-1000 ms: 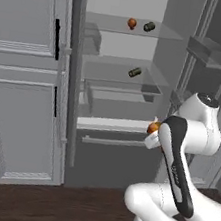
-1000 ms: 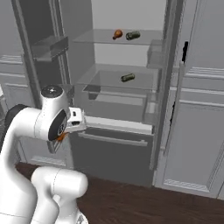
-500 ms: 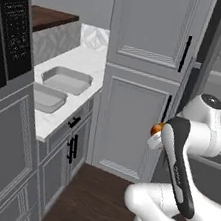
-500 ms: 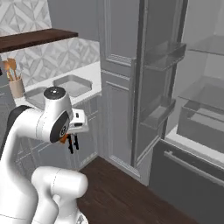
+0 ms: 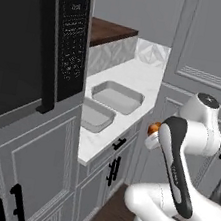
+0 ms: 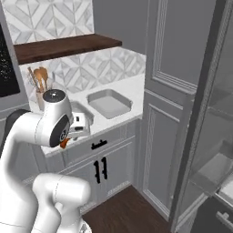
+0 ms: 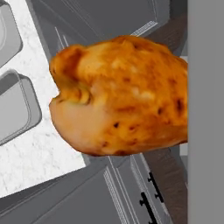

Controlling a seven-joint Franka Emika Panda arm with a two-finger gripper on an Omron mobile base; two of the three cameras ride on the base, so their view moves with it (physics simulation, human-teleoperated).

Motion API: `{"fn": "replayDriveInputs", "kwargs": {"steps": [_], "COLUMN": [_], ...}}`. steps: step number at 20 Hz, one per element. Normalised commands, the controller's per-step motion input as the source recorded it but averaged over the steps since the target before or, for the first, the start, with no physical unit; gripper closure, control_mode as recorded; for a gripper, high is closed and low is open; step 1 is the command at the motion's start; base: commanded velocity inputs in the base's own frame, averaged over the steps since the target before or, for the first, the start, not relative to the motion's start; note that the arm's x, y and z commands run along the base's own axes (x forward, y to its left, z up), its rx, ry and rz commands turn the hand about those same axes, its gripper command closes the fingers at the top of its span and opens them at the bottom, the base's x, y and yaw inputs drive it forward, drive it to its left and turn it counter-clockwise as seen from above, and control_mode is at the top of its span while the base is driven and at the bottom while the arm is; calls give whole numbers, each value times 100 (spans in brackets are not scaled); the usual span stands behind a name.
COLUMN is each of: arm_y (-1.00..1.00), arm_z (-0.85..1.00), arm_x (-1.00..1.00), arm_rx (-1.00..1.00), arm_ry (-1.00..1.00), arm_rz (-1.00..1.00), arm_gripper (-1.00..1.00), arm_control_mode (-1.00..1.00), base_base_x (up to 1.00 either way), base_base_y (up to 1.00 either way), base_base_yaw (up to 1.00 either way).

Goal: Place one cucumber and one chicken drumstick in each tupperware on the nearby counter, to pack two identical lunches.

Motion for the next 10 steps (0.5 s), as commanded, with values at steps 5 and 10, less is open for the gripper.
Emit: {"fn": "replayDriveInputs", "kwargs": {"steps": [5,10], "arm_y": [0,0], "arm_z": [0,0], "arm_x": [0,0], "arm_rx": [0,0], "arm_ry": [0,0], "arm_rz": [0,0], "arm_gripper": [100,100], "arm_control_mode": [100,100], "base_base_x": [80,29], "base_base_y": [-13,0], "base_base_yaw": [27,0]}}
